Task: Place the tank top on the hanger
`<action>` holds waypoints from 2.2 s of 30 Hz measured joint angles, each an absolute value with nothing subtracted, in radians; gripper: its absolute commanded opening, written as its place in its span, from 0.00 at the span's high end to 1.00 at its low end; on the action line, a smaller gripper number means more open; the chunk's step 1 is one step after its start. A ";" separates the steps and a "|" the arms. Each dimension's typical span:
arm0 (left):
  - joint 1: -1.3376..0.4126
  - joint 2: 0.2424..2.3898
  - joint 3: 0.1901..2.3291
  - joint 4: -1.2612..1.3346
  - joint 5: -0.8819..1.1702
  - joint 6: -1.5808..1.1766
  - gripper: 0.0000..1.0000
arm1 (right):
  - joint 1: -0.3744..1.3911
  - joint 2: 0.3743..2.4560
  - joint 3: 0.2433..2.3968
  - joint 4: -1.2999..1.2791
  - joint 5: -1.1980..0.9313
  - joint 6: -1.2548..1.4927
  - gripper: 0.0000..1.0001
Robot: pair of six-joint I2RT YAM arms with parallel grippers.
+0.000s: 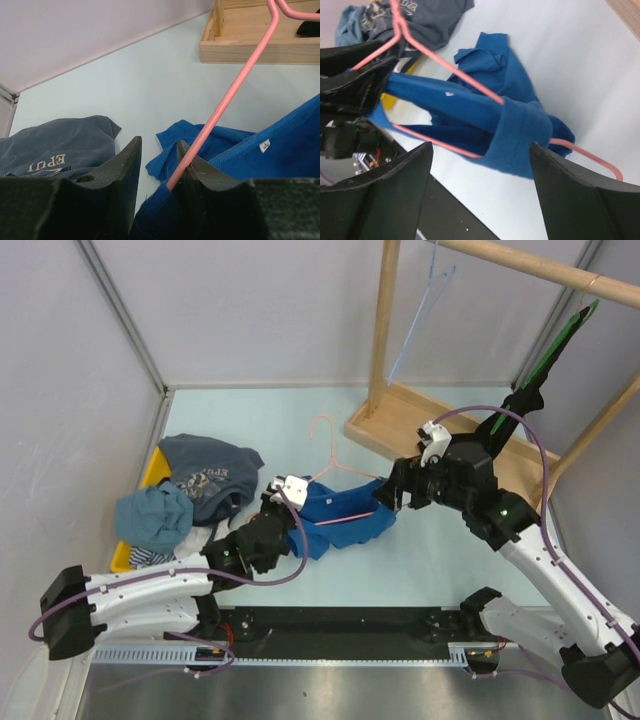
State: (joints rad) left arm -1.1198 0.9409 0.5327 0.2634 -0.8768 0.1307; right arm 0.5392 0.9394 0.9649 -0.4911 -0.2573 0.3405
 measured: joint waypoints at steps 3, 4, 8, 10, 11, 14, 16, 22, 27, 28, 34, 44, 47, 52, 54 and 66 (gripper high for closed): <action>-1.119 0.945 0.531 0.268 -0.859 0.131 1.00 | 0.528 0.912 0.987 -0.513 -0.293 0.311 0.11; -1.116 0.944 0.530 0.269 -0.849 0.131 1.00 | 0.518 0.902 0.996 -0.518 -0.308 0.299 0.11; -1.071 0.900 0.503 0.275 -0.716 0.137 1.00 | 0.426 0.885 1.050 -0.540 -0.403 0.241 0.12; -1.038 0.856 0.485 0.273 -0.636 0.143 1.00 | 0.381 0.899 1.088 -0.555 -0.466 0.199 0.13; -1.023 0.832 0.480 0.271 -0.598 0.149 1.00 | 0.371 0.911 1.105 -0.565 -0.492 0.178 0.13; -1.001 0.786 0.477 0.270 -0.533 0.166 1.00 | 0.369 0.947 1.130 -0.576 -0.572 0.133 0.14; -0.999 0.762 0.475 0.270 -0.491 0.180 1.00 | 0.373 0.964 1.130 -0.591 -0.624 0.102 0.15; -0.996 0.715 0.470 0.254 -0.406 0.228 1.00 | 0.424 0.968 1.130 -0.652 -0.689 0.021 0.20; -0.995 0.664 0.470 0.241 -0.399 0.257 1.00 | 0.476 0.961 1.130 -0.696 -0.753 -0.020 0.26; -0.995 0.656 0.470 0.240 -0.400 0.263 1.00 | 0.485 0.960 1.130 -0.701 -0.755 -0.024 0.28; -0.995 0.625 0.470 0.237 -0.407 0.278 1.00 | 0.531 0.950 1.119 -0.735 -0.760 -0.041 0.43; -0.995 0.612 0.470 0.222 -0.396 0.279 1.00 | 0.562 0.937 1.098 -0.743 -0.740 -0.053 1.00; -0.995 0.614 0.470 0.212 -0.392 0.270 0.66 | 0.569 0.929 1.088 -0.738 -0.724 -0.049 1.00; -0.995 0.643 0.508 0.163 -0.388 0.226 0.13 | 0.587 0.897 1.060 -0.717 -0.678 -0.027 1.00; -0.994 0.659 0.538 0.142 -0.387 0.208 0.01 | 0.600 0.886 1.046 -0.706 -0.650 -0.023 1.00; -0.975 0.714 0.695 -0.006 -0.212 0.153 0.01 | 0.608 0.865 0.984 -0.655 -0.426 0.060 1.00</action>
